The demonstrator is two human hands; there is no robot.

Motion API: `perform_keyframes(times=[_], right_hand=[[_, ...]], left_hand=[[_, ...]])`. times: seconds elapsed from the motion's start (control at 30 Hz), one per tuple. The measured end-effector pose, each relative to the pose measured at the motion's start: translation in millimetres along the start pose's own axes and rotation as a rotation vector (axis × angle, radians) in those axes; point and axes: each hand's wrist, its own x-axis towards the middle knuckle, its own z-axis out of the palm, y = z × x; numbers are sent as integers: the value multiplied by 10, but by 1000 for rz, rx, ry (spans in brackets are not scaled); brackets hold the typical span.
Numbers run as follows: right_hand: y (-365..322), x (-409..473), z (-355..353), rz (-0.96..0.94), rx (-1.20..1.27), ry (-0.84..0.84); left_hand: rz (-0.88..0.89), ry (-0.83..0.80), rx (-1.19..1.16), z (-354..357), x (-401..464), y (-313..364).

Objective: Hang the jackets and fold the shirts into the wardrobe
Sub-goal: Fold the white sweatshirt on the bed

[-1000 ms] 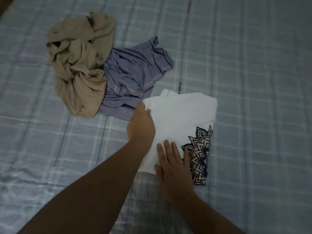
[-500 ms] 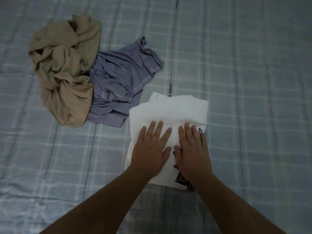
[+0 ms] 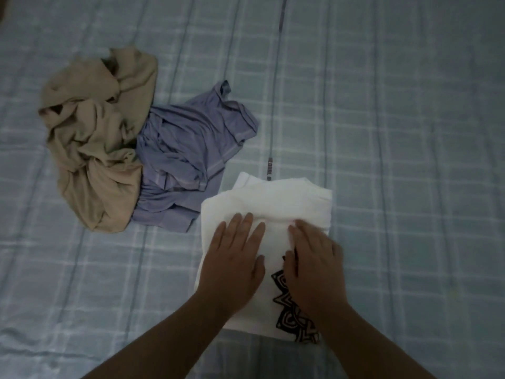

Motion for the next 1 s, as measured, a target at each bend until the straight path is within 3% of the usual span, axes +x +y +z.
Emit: perform_keyframes(times=[0.13, 0.47, 0.6, 0.7, 0.77, 0.87, 1.0], right_hand=[[132, 463, -99, -18, -3, 82], [326, 834, 258, 59, 0, -87], [457, 1003, 54, 204, 284, -106], [521, 1141, -184, 541, 644, -90], [499, 1168, -270, 685, 719, -182], [477, 1172, -397, 733, 809, -233], [457, 912, -694, 585, 958, -224]], left_hand=[[20, 120, 25, -130, 524, -91], [-73, 24, 74, 264, 953, -210], [-58, -10, -84, 111, 1008, -327], [-175, -98, -346, -144, 1176, -539], [-245, -156, -506, -312, 1251, -584], [-330, -163, -655, -517, 1293, -558], [-291, -222, -690, -812, 1129, -558]])
